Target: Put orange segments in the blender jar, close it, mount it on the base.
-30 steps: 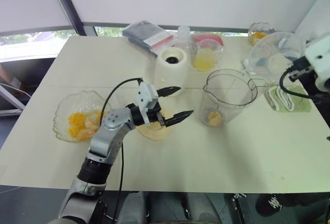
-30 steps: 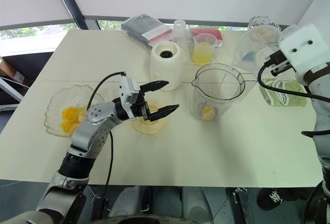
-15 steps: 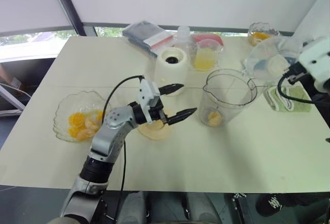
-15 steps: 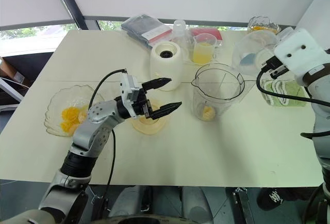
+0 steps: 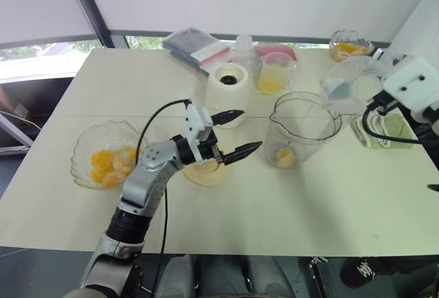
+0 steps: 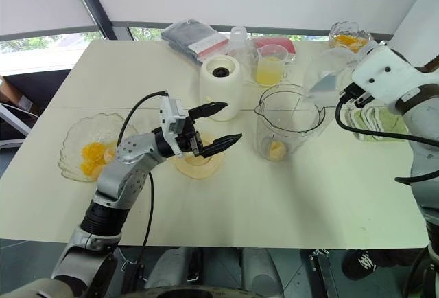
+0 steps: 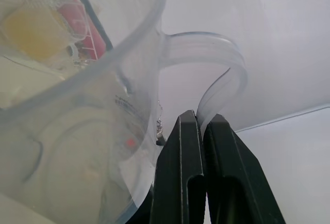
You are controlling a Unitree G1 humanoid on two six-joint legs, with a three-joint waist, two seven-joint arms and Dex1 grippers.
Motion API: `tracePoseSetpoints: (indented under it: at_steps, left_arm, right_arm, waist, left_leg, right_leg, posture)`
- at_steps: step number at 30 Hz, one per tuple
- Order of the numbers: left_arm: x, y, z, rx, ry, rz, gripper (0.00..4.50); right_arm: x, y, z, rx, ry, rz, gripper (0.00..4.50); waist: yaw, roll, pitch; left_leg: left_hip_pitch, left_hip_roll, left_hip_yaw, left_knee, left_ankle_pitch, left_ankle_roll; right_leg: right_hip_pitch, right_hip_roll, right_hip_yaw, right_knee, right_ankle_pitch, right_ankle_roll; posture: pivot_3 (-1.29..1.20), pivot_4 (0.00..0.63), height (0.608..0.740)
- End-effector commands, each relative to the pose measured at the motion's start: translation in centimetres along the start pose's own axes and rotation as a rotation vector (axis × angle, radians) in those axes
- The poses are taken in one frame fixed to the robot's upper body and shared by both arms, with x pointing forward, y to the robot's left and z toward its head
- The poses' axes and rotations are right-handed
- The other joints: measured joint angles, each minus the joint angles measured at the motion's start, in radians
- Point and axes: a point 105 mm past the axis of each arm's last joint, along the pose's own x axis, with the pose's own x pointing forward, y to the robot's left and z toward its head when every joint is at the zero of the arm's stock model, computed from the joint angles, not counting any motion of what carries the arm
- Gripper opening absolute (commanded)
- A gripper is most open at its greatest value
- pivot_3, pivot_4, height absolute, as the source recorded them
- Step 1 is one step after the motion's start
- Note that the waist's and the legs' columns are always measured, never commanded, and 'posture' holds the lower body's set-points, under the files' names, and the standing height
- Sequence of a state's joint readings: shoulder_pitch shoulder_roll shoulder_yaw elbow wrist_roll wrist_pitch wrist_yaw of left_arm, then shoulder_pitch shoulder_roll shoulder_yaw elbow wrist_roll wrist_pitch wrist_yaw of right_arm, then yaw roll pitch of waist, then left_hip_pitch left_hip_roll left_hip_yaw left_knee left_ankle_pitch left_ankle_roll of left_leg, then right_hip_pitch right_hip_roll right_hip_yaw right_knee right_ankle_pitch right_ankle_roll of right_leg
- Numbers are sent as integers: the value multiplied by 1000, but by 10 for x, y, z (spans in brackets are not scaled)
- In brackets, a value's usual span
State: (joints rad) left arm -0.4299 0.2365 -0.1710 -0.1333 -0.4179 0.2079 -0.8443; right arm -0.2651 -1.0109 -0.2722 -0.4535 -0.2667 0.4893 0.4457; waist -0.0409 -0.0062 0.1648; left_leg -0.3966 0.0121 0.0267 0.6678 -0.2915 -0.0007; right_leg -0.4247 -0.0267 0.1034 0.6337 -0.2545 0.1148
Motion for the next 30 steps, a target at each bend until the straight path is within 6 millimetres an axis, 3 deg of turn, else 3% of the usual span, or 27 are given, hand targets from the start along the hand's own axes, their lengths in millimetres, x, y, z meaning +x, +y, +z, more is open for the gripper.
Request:
tracePoseSetpoints:
  at_steps: [1, 30]
  left_arm:
    - [1, -4, 15, 51, -41, -14, 4500]
    - [2, -6, 12, 58, -32, -27, 4500]
  right_arm:
    - [-3, -17, 12, -82, -44, -56, 42]
    - [-3, -21, 11, -118, -39, -79, 42]
  waist:
    - [0, 0, 0]
    - [0, 0, 0]
  left_leg:
    - [0, 0, 0, 0, 0, 0]
    - [1, -1, 0, 0, 0, -1]
  right_leg:
    - [0, 0, 0, 0, 0, 0]
    - [0, 0, 0, 2, 0, 0]
  posture:
    - [0, 150, 740]
    - [0, 150, 740]
